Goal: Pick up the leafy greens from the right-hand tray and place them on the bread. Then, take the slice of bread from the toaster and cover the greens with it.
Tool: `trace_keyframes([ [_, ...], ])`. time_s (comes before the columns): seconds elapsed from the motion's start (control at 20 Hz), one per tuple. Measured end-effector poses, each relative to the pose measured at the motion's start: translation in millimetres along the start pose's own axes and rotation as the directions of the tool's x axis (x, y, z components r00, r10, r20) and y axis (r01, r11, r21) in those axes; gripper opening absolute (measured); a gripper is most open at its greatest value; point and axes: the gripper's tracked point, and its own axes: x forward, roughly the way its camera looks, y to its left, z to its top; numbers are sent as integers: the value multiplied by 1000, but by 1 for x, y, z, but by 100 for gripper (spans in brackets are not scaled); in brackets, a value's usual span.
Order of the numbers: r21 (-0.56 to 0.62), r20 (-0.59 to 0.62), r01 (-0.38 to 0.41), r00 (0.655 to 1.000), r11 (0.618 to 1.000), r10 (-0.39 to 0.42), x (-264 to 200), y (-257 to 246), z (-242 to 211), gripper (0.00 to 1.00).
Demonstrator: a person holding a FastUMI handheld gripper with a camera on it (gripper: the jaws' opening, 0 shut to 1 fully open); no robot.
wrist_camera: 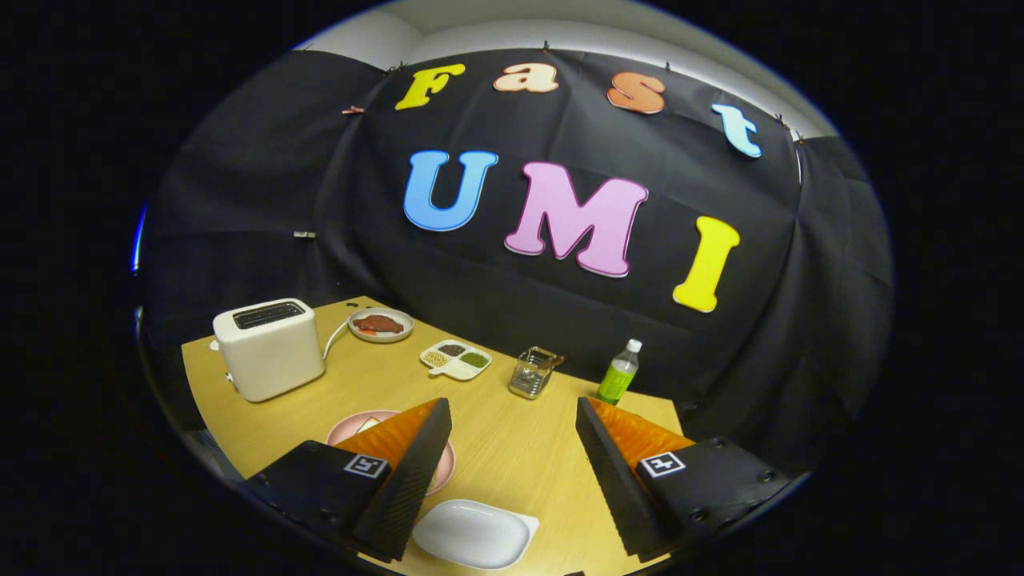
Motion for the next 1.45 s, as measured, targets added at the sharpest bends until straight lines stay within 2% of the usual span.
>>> trace_keyframes([
  [0.3,24,71,31,997,999,-33,-70,-19,39,98],
  [0.75,78,114,106,987,991,-115,-125,-25,68,98],
  [1.45,63,124,100,986,993,-107,-133,-1,82,98],
])
